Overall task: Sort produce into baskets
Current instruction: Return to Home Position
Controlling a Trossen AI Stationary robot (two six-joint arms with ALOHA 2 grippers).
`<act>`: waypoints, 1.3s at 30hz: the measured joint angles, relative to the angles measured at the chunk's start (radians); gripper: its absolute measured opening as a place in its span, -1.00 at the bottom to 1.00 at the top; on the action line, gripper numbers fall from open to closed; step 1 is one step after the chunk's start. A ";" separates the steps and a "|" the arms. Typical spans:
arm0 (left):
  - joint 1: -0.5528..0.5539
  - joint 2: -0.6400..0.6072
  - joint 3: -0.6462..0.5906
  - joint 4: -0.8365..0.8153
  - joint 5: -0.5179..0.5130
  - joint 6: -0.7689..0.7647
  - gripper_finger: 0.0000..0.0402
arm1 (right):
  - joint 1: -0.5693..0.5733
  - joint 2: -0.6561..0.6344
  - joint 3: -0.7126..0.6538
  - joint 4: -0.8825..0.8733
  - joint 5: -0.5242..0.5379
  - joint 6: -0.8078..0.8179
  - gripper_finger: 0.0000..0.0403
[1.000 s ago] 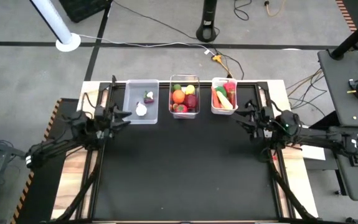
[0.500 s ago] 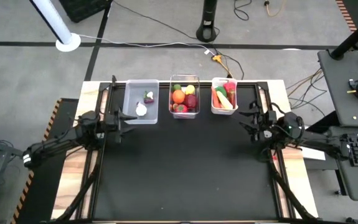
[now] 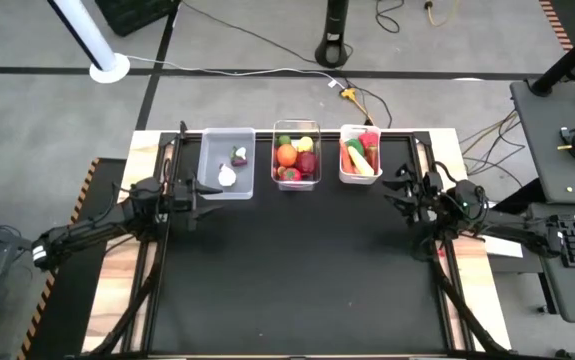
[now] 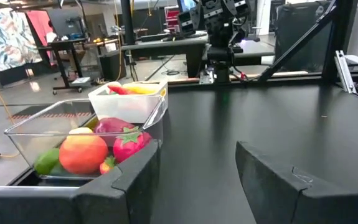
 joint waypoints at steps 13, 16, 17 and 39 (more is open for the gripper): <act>0.000 0.023 0.001 0.003 0.000 -0.001 -0.04 | 0.029 -0.054 -0.001 -0.017 0.000 0.016 0.01; 0.000 0.026 0.002 0.003 0.000 -0.001 -0.04 | 0.038 -0.135 -0.001 -0.120 0.000 -0.078 0.01; 0.000 0.026 0.002 0.003 0.000 -0.001 -0.04 | 0.039 -0.159 -0.002 -0.150 0.000 -0.095 0.01; 0.000 0.037 0.002 0.005 -0.001 -0.001 -0.04 | 0.164 -0.089 0.000 -0.519 0.231 -0.361 0.01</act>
